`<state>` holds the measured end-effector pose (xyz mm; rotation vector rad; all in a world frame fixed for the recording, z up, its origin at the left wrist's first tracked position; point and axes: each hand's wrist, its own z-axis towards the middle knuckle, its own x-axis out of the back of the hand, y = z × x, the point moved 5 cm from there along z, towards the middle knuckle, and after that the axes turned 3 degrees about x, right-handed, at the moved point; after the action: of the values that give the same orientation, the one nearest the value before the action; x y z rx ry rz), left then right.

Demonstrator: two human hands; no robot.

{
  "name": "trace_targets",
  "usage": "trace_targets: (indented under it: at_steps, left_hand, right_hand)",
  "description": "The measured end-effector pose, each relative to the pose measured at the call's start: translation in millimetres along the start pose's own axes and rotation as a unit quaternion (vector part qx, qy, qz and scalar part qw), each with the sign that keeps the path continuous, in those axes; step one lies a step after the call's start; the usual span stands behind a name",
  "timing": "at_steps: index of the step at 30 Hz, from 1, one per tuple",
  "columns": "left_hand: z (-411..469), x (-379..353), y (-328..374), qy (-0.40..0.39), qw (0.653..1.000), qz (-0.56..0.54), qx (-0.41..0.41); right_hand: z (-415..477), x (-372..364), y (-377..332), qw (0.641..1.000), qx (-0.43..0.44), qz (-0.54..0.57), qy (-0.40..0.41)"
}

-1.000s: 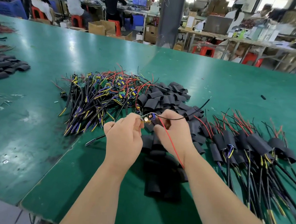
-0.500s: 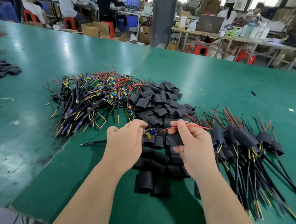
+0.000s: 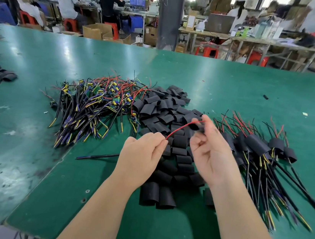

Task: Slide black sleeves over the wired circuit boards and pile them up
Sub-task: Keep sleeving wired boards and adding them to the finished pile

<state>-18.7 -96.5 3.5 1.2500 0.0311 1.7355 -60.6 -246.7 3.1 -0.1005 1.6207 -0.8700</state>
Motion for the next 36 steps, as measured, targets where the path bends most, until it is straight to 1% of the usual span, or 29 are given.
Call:
trace_targets:
  at_steps: [2,4,6,8,10,13,17,21,26,29,31,33,35,36]
  left_hand:
    - [0,2,2,0.006,1.0,-0.019,-0.01]
    - [0,4,5,0.011,0.999,-0.032,-0.019]
    - [1,5,6,0.011,0.999,-0.042,-0.03]
    - [1,3,7,0.0,0.998,-0.049,-0.039]
    - [0,0,7,-0.015,0.998,-0.049,-0.043]
    - [0,-2,7,-0.025,0.998,-0.044,-0.042]
    - [1,-1,4,-0.012,0.998,-0.046,-0.033]
    - [1,-1,2,-0.003,0.999,-0.024,-0.022]
    - [-2,-5,2,-0.023,0.999,0.025,-0.025]
    - [-2,-6,4,-0.023,0.999,0.036,-0.031]
    - [-2,-6,5,-0.023,0.999,0.024,-0.03]
    - [-2,-6,3,-0.019,1.0,-0.01,-0.018]
    - [-3,-5,0,-0.017,0.999,-0.043,0.007]
    - [-4,-5,-1,-0.017,0.998,-0.057,0.017]
  right_hand:
    - [3,7,-8,0.998,0.01,0.043,0.038]
    - [5,17,-13,0.994,0.012,0.059,0.09]
    - [5,23,-15,0.991,0.007,0.02,0.132]
    - [4,23,-13,0.99,-0.001,0.006,0.141]
    - [3,18,-10,0.992,-0.011,0.036,0.124]
    - [2,7,-12,0.995,-0.014,0.073,0.065]
    - [0,1,-17,0.998,0.0,0.067,0.007]
    - [-2,-3,-19,0.999,0.015,0.027,-0.025]
    - [-3,-3,-19,0.996,0.062,-0.058,-0.015]
    - [-4,-4,-16,0.992,0.064,-0.106,-0.014]
    - [-5,-5,-7,0.987,0.039,-0.151,-0.023]
    - [-6,-5,6,0.974,0.015,-0.222,-0.032]
    - [-7,-3,12,0.954,0.017,-0.299,-0.024]
    - [-7,-2,12,0.949,0.023,-0.315,-0.017]
